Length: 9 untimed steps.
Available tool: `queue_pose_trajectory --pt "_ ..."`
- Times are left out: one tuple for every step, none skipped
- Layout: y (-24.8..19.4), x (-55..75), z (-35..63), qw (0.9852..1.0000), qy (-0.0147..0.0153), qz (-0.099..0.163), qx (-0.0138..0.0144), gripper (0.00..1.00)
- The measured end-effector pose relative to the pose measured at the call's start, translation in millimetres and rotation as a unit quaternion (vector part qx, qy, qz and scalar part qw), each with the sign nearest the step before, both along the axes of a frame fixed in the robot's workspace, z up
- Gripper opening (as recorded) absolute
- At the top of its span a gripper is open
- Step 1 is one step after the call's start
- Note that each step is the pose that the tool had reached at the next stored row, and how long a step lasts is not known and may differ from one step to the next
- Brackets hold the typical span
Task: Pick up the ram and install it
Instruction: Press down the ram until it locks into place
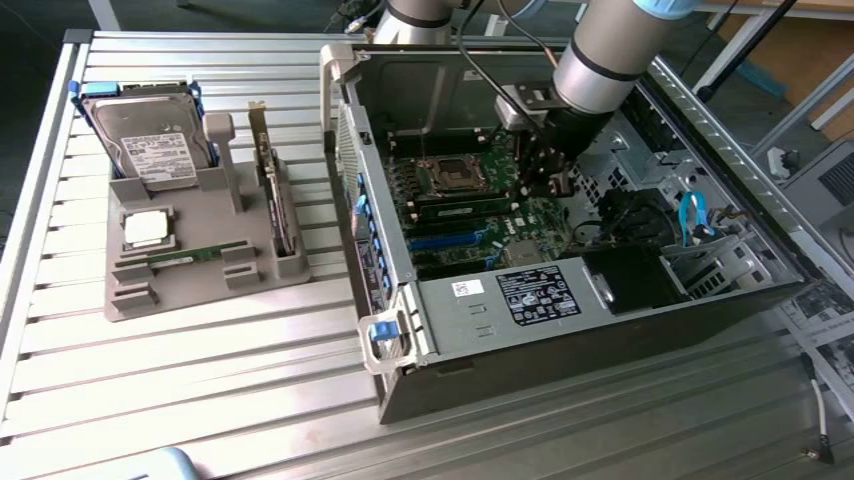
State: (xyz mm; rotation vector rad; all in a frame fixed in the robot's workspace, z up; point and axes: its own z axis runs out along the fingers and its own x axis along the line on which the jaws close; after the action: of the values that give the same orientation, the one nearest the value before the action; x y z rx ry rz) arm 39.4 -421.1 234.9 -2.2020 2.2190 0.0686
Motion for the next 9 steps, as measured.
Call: queue_pose_trajectory --pt "0.0 0.0 0.0 1.0000 0.0000 0.000 0.0000 0.11" --pt "0.0 0.0 -0.1 1.0000 0.0000 0.000 0.0000 0.11" --pt "0.0 0.0 -0.1 1.0000 0.0000 0.000 0.0001 0.11" --pt "0.0 0.0 -0.2 1.0000 0.0000 0.000 0.0001 0.11" --pt "0.1 0.0 -0.5 1.0000 -0.0001 0.000 0.0002 0.11" --pt "0.1 0.0 -1.1 1.0000 -0.0001 0.000 0.0004 0.11" --pt "0.1 0.0 -1.5 1.0000 -0.0001 0.000 0.0002 0.11" --pt "0.0 0.0 -1.9 1.0000 -0.0001 0.000 0.0001 0.11" --pt "0.0 0.0 -2.1 1.0000 0.0000 0.000 -0.0001 0.11"
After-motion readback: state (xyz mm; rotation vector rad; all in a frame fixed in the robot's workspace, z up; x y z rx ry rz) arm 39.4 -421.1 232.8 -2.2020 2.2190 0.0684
